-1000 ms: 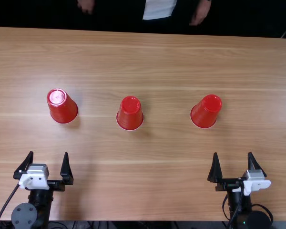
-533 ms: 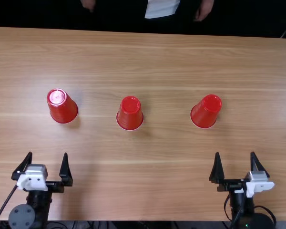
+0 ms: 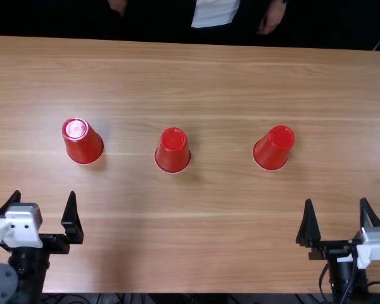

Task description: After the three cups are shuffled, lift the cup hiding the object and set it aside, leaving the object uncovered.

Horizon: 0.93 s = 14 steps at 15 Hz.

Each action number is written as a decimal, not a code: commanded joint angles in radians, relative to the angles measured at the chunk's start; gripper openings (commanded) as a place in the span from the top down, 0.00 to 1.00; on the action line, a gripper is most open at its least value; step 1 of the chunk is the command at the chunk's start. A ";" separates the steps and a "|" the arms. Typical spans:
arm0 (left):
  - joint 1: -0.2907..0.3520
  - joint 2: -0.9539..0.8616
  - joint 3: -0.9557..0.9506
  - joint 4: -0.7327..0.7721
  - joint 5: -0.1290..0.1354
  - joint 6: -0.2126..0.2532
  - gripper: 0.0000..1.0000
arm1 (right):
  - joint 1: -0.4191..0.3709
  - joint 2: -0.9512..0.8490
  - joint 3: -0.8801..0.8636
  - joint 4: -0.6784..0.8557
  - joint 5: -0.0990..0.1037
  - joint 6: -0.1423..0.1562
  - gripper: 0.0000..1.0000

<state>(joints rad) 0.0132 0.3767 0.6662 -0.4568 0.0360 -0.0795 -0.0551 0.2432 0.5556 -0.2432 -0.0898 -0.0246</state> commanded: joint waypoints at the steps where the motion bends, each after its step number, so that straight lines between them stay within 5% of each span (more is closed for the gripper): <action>1: 0.008 0.062 0.105 -0.055 -0.003 0.008 0.00 | -0.012 0.082 0.101 -0.051 0.003 -0.032 0.00; 8: 0.050 0.415 0.558 -0.548 -0.003 0.013 0.00 | -0.009 0.469 0.474 -0.437 0.000 -0.044 0.00; 12: 0.044 0.643 0.773 -0.747 -0.001 0.011 0.00 | -0.008 0.650 0.603 -0.647 0.001 -0.106 0.00; 14: 0.039 0.722 0.826 -0.800 -0.001 0.011 0.00 | -0.008 0.740 0.676 -0.745 0.000 -0.108 0.00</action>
<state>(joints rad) 0.0540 1.0908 1.4578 -1.2556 0.0334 -0.0776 -0.0551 0.9733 1.1881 -0.9989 -0.0895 -0.1173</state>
